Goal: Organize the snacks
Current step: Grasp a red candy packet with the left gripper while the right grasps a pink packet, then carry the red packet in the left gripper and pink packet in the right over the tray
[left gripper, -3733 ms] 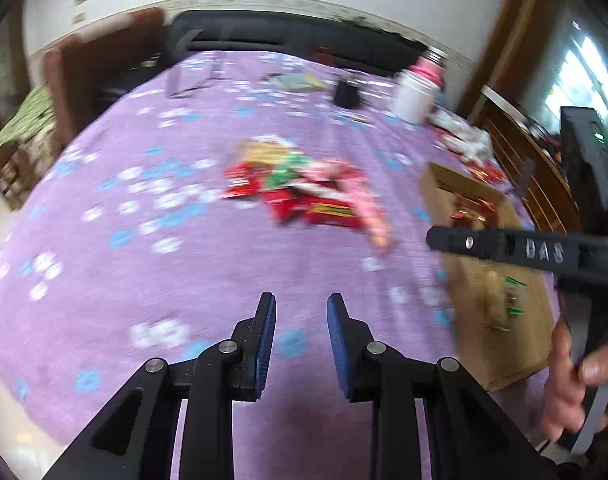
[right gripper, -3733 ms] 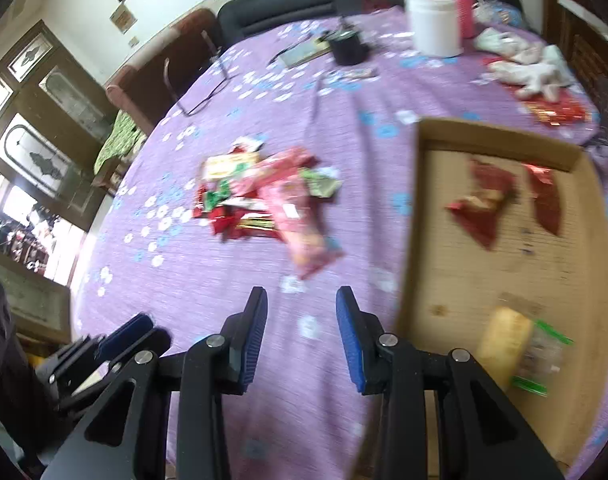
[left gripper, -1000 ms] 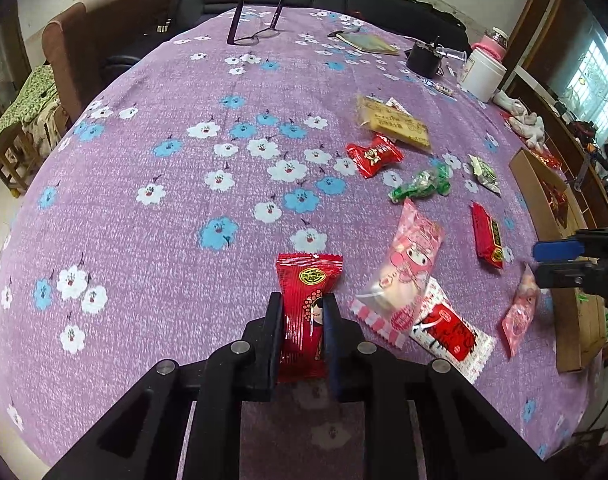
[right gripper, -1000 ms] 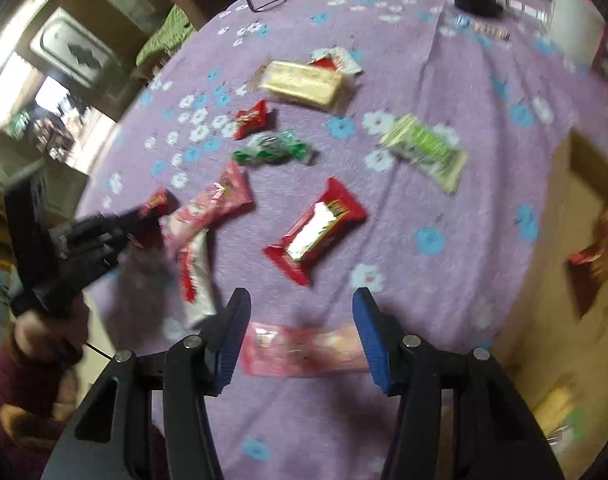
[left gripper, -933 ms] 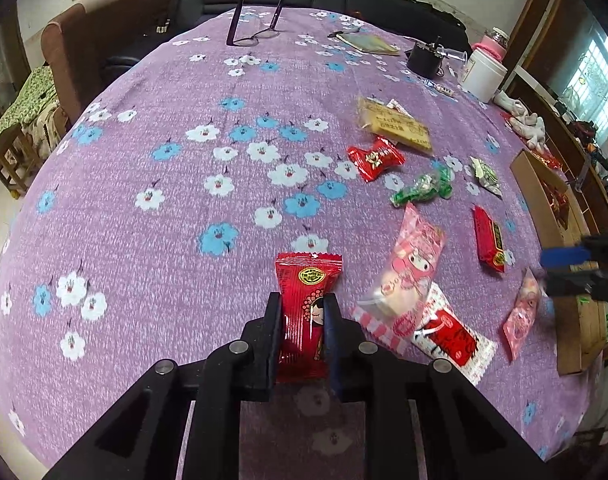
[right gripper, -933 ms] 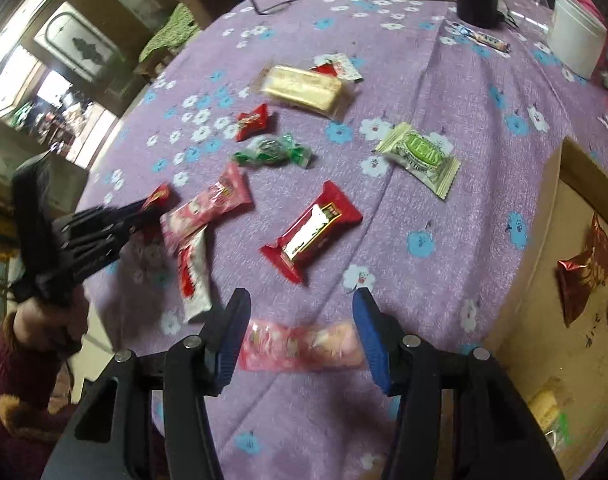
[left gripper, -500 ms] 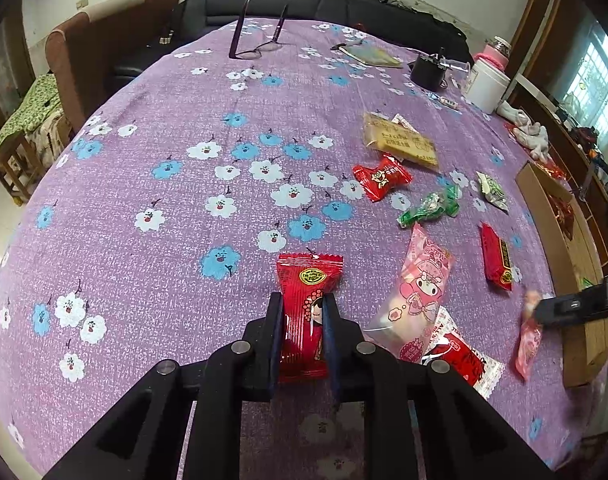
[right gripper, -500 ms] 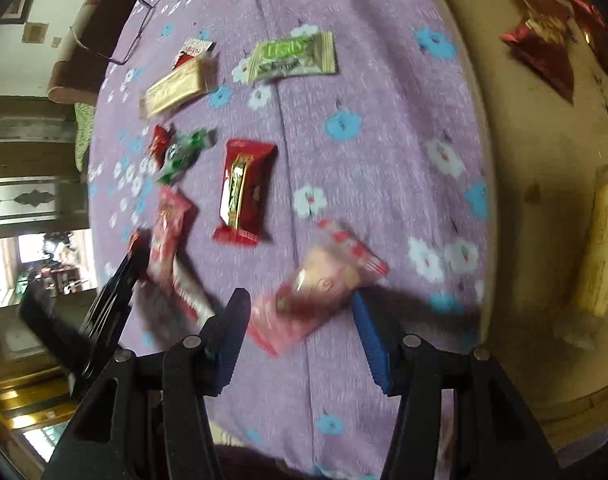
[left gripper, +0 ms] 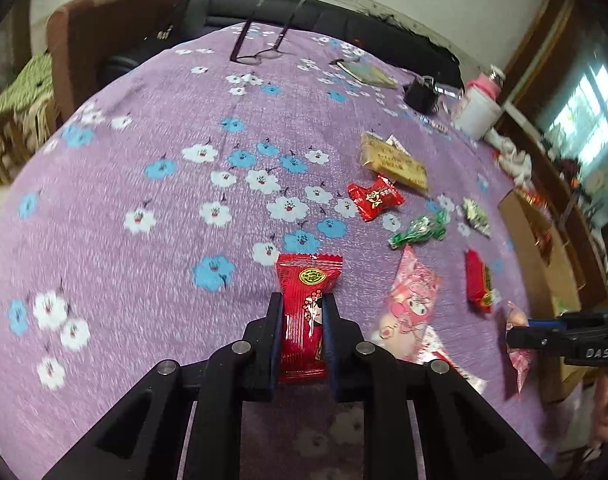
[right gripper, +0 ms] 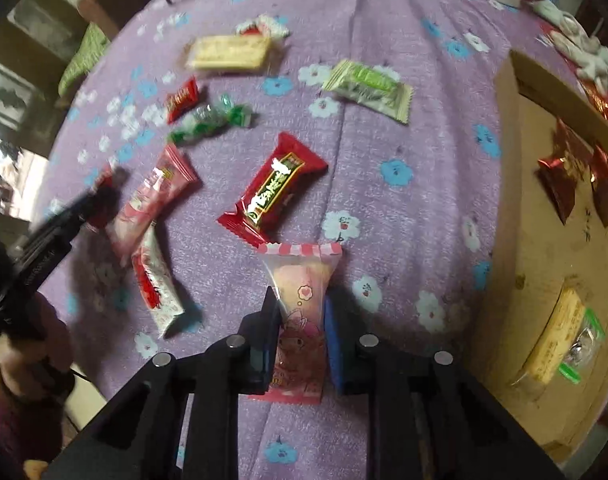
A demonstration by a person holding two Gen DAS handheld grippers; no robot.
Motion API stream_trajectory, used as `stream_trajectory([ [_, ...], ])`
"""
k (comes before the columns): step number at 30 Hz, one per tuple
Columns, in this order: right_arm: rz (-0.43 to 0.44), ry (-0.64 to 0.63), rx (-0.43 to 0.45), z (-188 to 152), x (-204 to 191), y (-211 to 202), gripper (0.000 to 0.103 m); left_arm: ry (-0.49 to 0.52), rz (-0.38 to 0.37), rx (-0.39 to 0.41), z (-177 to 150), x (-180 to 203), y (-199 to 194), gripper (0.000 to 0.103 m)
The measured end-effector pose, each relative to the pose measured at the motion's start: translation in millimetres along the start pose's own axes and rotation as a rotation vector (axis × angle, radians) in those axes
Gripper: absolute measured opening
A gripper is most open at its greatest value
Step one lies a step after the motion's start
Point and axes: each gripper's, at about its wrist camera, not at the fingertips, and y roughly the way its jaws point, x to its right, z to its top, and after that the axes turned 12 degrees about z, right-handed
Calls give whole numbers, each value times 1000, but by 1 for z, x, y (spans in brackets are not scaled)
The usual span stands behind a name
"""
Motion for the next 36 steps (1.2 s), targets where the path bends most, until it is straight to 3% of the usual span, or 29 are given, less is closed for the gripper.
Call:
stream_trajectory([
  [4,95,-21,65,-7,10,-24,20,-67,6,9,-9,3,-14,18],
  [9,210,-72,46,-6,30,-33,20,-152,62,45,-28,26,-40,18],
  [12,259,-120,26,-10,38,-44,20,-220,80,65,-44,51,-62,18],
  [19,335,-160,6,-14,68,-77,20,-248,78,77,-72,137,-104,18],
  [27,329,-111,-20,-28,98,-99,20,-224,-14,129,-68,200,-137,18],
  [36,249,-86,10,-43,98,-119,20,-193,-22,167,-84,216,-180,18],
])
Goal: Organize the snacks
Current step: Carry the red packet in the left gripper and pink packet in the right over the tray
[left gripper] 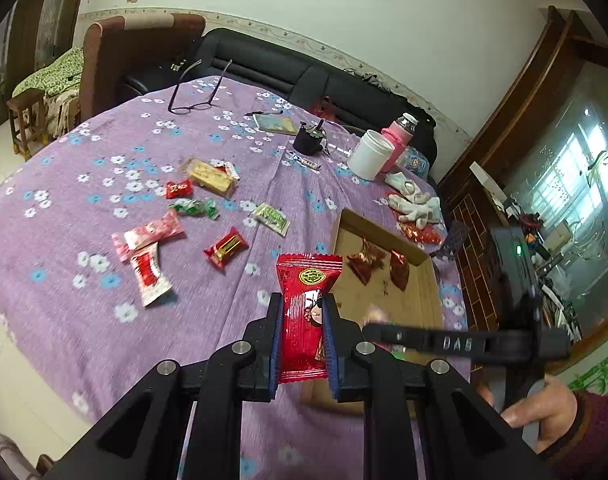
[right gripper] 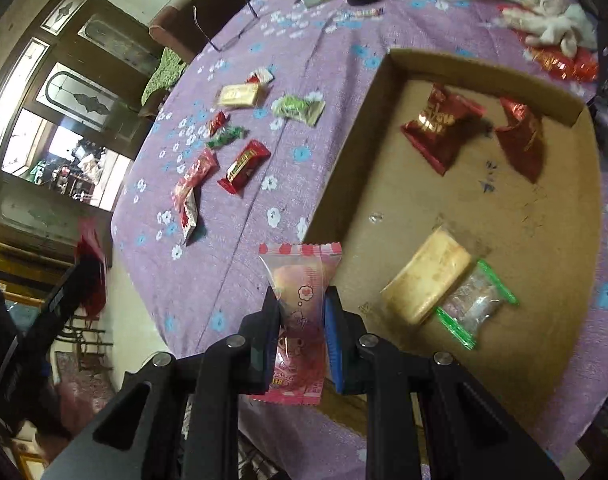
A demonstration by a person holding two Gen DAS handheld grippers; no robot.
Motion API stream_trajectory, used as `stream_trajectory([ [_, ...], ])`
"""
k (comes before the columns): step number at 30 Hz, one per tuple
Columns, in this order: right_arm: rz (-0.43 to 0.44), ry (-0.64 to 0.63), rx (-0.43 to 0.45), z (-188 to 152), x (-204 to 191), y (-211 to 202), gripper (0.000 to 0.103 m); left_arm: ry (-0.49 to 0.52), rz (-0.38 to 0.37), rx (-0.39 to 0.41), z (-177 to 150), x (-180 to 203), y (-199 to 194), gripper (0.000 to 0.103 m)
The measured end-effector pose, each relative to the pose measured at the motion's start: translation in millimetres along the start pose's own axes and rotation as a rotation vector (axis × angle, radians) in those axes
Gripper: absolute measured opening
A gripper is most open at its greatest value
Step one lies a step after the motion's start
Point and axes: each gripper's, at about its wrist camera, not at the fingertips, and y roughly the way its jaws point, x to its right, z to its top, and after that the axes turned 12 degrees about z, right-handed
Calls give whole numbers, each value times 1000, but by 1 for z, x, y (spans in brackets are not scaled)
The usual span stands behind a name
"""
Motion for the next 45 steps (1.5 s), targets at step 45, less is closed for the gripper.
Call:
stream_trajectory([
  [45,-10,-1,-42,16,64,-42,20,10,8,-39,-25,103,31,18],
])
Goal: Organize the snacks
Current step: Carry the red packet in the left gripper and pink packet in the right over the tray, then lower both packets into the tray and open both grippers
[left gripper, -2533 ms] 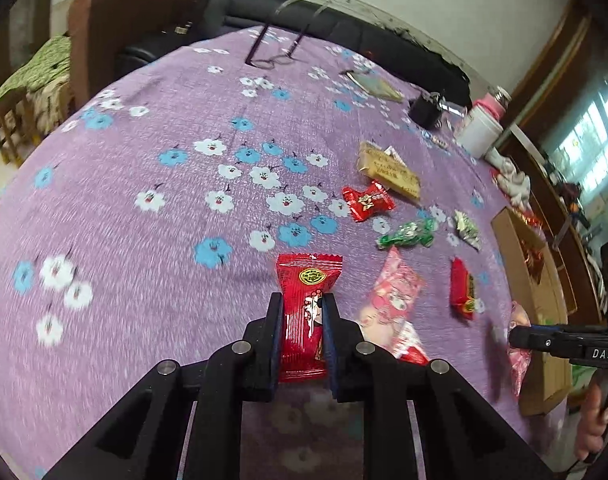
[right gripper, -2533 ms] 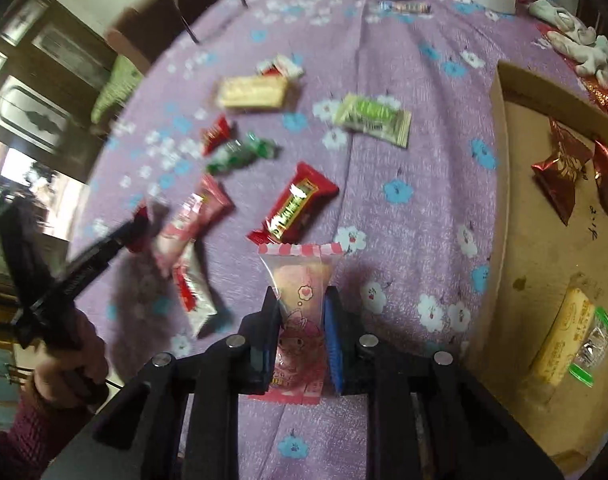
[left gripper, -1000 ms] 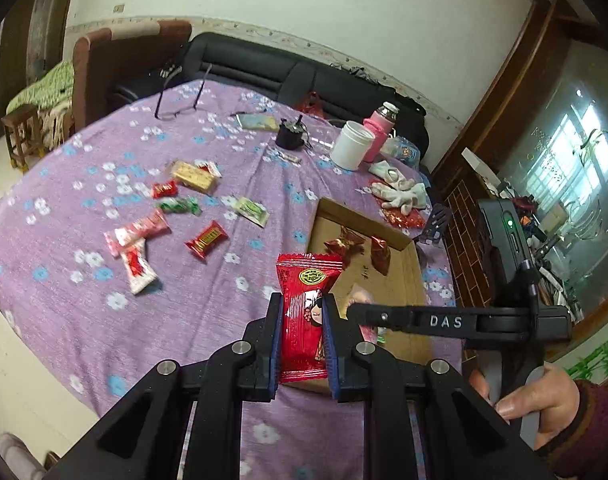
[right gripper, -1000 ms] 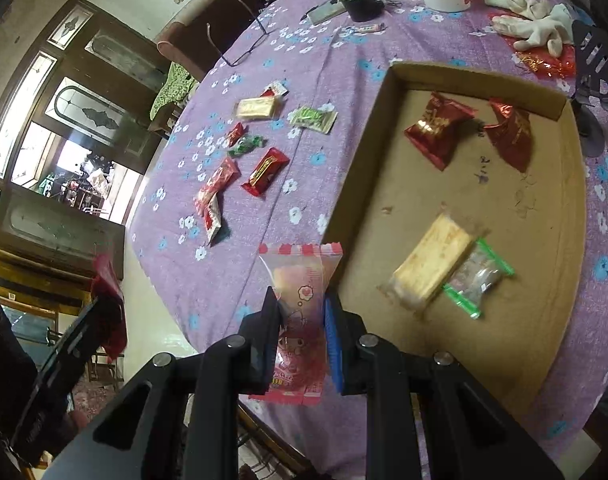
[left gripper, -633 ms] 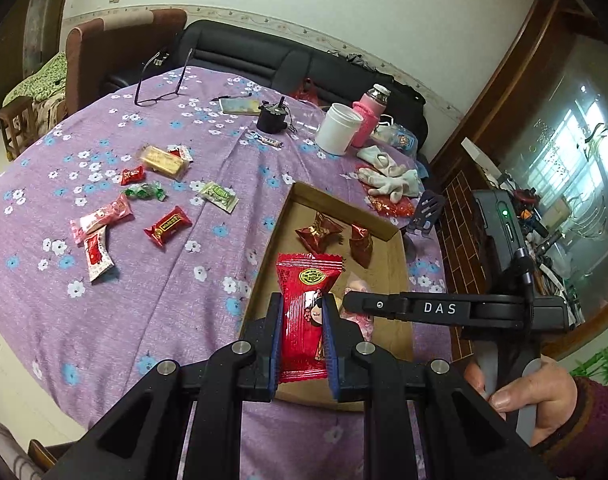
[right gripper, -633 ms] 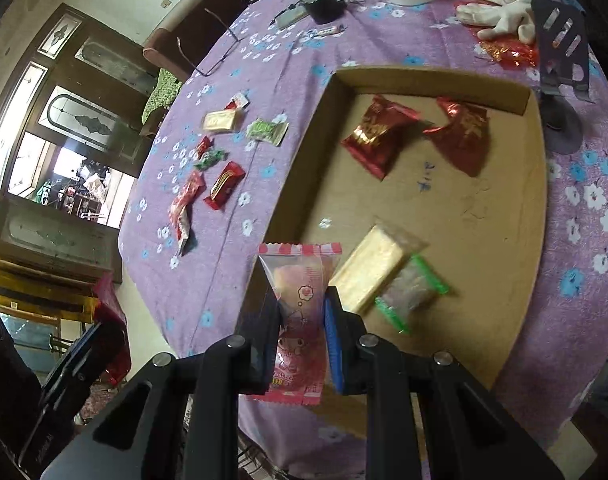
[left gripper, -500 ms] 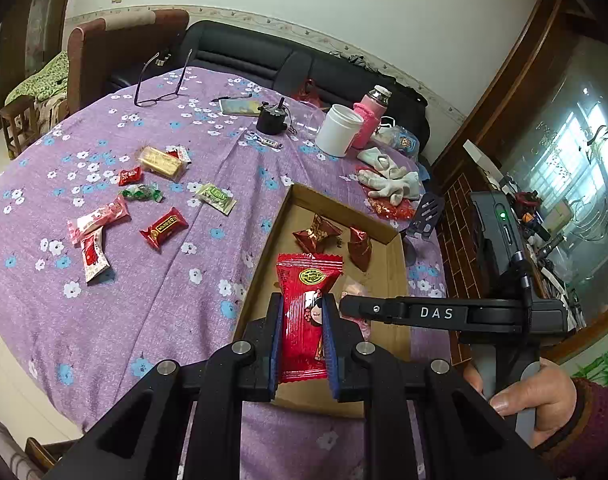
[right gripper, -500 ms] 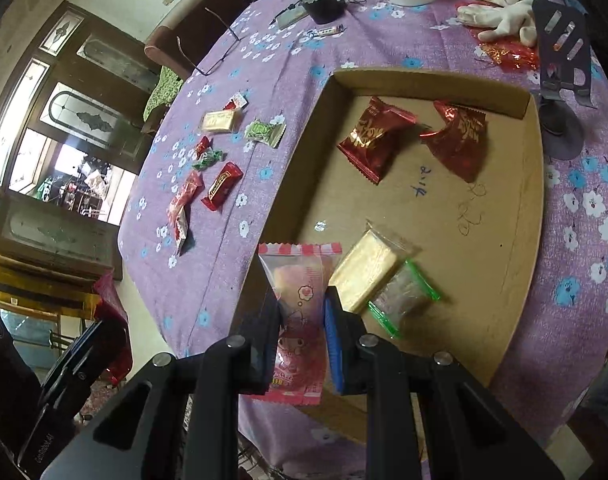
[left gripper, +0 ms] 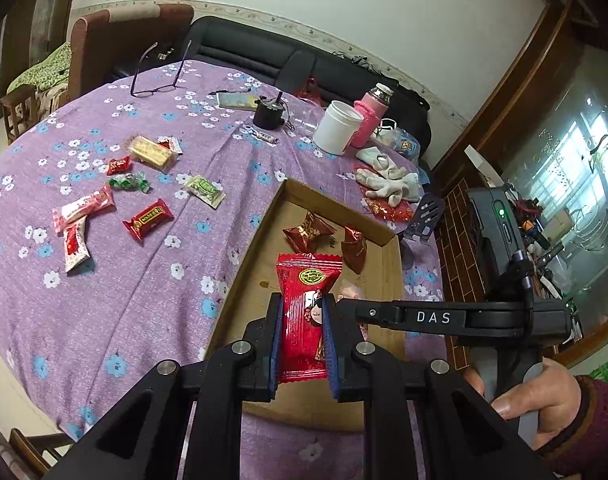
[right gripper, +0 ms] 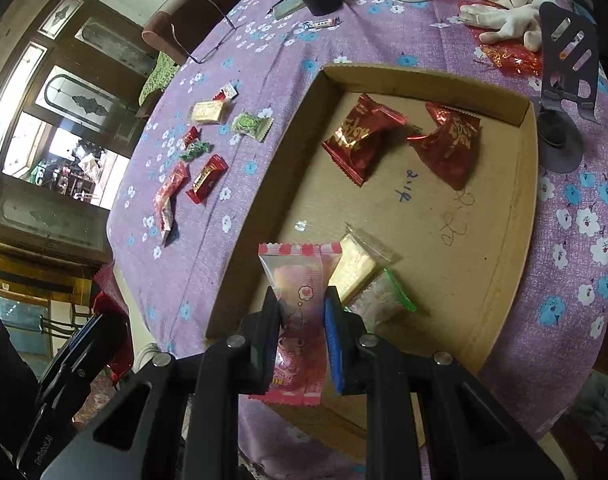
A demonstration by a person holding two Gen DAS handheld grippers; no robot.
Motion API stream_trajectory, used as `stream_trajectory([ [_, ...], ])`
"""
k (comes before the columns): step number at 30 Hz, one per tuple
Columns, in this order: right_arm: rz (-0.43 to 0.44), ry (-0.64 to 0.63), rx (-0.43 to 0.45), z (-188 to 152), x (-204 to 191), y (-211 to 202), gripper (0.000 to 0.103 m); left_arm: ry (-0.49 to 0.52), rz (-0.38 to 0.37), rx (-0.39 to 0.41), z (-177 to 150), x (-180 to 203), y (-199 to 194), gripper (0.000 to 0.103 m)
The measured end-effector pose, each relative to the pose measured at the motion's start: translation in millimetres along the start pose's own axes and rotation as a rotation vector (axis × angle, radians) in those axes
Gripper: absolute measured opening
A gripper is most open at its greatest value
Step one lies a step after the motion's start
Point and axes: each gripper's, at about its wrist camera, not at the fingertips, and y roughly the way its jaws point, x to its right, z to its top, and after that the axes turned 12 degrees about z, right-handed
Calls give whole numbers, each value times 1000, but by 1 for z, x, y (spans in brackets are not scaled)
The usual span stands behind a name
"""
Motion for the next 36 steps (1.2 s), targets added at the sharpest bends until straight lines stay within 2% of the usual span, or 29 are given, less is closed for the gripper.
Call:
stream_trajectory([
  [8,-57,-7,-14,2,10,3,20,4,-22,-32,-10,8,20,18],
  [24,-138,15,-20,14,39,16,20,170,-1,-95,-29,42,61,18],
  [36,-173,2,-11,25,43,18,20,217,-9,-120,-31,53,78,17],
])
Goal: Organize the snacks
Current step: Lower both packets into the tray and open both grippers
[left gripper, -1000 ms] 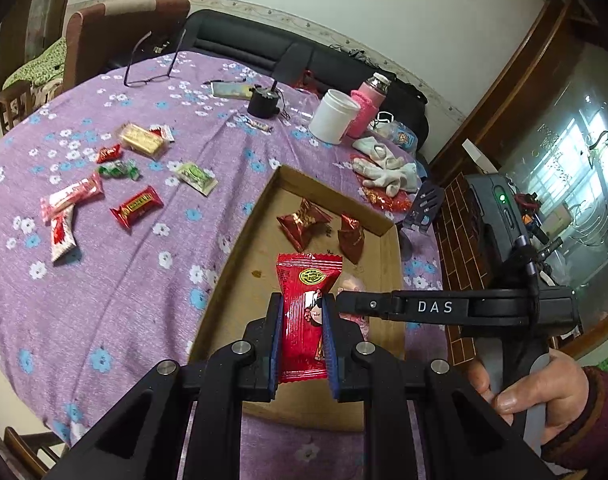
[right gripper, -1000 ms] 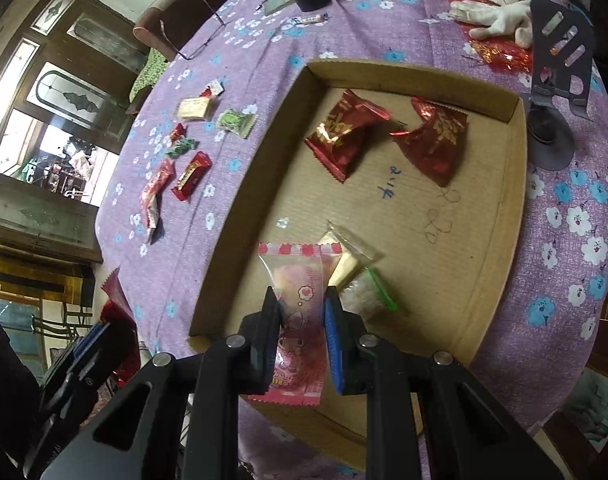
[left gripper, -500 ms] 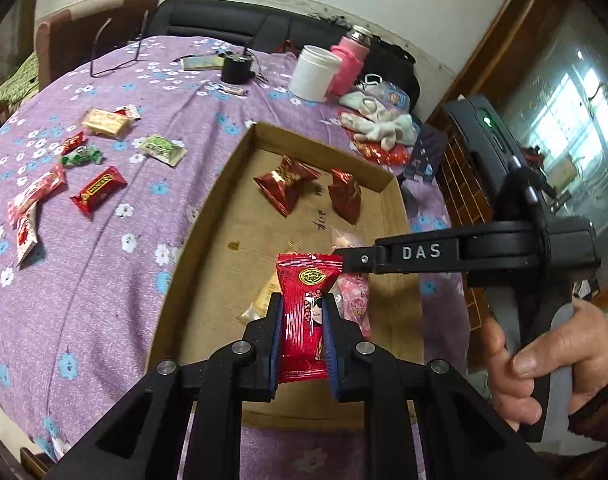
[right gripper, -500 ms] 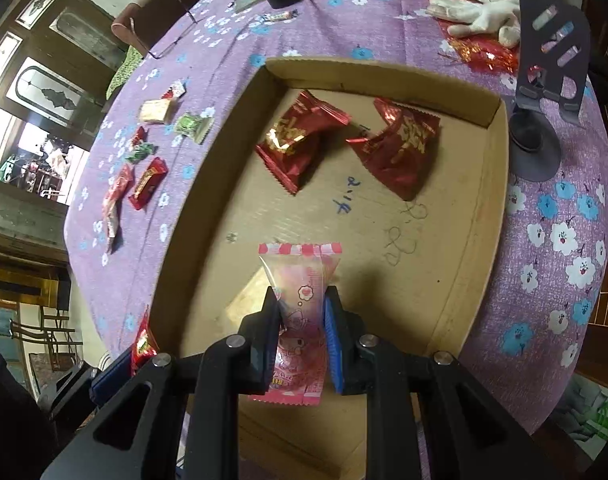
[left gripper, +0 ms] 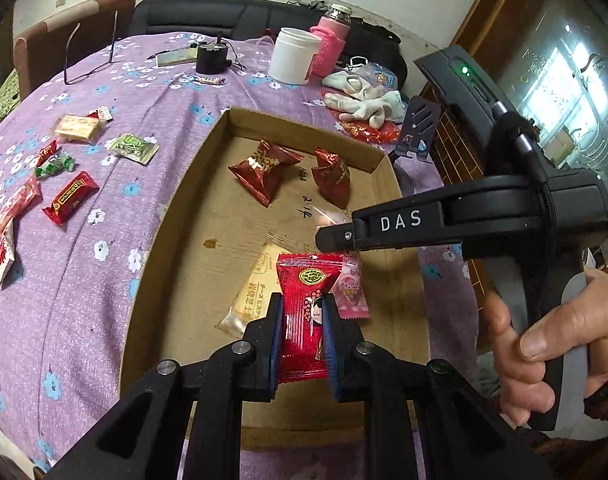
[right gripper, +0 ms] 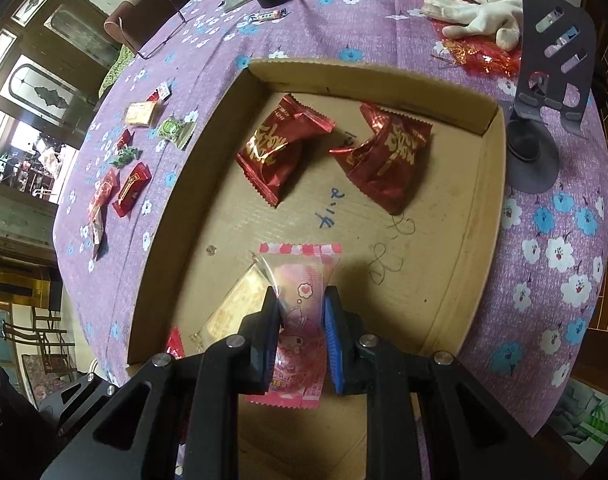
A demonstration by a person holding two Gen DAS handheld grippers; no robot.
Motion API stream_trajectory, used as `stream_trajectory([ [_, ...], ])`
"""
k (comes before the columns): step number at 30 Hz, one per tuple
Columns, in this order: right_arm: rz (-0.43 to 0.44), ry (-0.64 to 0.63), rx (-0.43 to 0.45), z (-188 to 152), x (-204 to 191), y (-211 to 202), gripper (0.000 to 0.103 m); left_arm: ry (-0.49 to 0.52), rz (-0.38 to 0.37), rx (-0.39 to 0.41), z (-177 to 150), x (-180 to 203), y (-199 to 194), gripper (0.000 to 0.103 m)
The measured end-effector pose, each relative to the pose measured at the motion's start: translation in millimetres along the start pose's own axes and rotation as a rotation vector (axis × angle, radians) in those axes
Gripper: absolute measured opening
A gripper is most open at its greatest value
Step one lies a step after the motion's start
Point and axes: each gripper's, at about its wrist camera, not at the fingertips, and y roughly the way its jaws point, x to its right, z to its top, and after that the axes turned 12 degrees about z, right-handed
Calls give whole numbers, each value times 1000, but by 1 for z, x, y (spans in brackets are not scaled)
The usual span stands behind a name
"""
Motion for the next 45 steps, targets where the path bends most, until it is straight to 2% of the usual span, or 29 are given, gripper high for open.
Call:
stream_trajectory([
  [18,-52,14,-5,8,9,19,20,80,17,-33,-3,15,23,17],
  [30,-57,1,4,10,7,19,22,66,41,-43,0,15,28,19],
  [31,-57,3,6,10,7,18,22,66,41,-46,1,16,28,20],
  [33,-51,12,5,9,9,16,23,62,41,-39,1,16,26,33],
  [36,-39,18,15,8,10,11,27,55,37,-22,1,16,20,48],
  [38,-34,17,24,8,10,7,32,55,39,-10,2,16,15,52],
  [45,-7,0,70,9,1,-12,33,29,55,16,6,9,-1,53],
])
